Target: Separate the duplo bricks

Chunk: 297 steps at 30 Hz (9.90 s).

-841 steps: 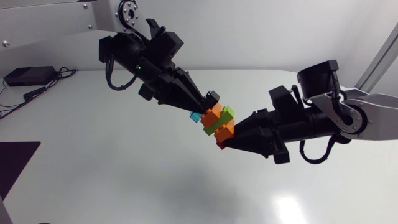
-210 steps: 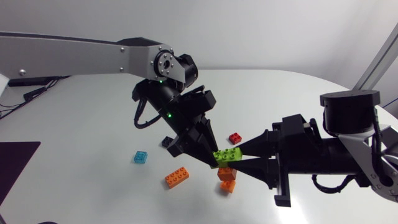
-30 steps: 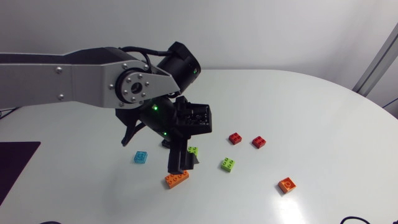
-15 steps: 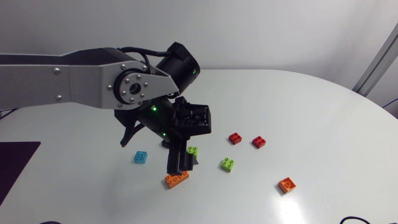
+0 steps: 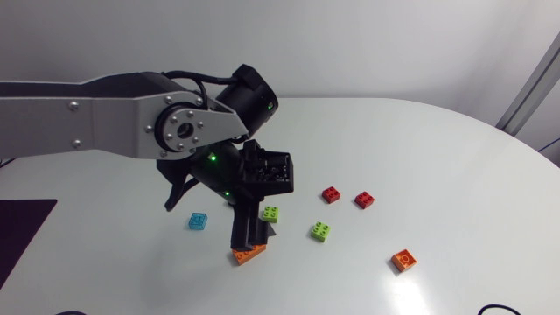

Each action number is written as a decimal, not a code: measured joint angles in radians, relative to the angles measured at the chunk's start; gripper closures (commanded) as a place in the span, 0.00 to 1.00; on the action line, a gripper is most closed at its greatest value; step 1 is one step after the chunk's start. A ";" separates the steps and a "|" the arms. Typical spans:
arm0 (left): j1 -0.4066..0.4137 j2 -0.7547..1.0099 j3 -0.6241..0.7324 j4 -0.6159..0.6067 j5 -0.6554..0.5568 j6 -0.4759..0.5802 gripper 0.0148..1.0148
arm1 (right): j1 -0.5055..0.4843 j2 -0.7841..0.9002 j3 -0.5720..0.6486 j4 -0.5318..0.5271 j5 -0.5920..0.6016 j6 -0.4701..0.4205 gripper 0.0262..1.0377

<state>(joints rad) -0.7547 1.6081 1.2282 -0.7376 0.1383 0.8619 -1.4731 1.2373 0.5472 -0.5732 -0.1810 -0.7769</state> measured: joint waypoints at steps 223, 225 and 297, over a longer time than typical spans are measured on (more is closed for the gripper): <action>0.019 0.492 0.494 0.242 -0.315 0.516 0.12 | 1.480 -0.142 0.019 0.124 -0.098 0.305 0.12; 0.021 0.465 0.494 0.241 -0.272 0.443 0.12 | 1.480 -0.126 0.019 0.124 -0.079 0.305 0.13; -0.062 0.117 -0.085 0.769 0.140 -0.262 0.13 | 1.311 0.224 0.405 -0.112 -0.853 0.473 0.65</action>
<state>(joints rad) -0.8169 1.7256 1.1427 0.0319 0.2779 0.5999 -0.1623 1.4609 0.9520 -0.6849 -1.0344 -0.3042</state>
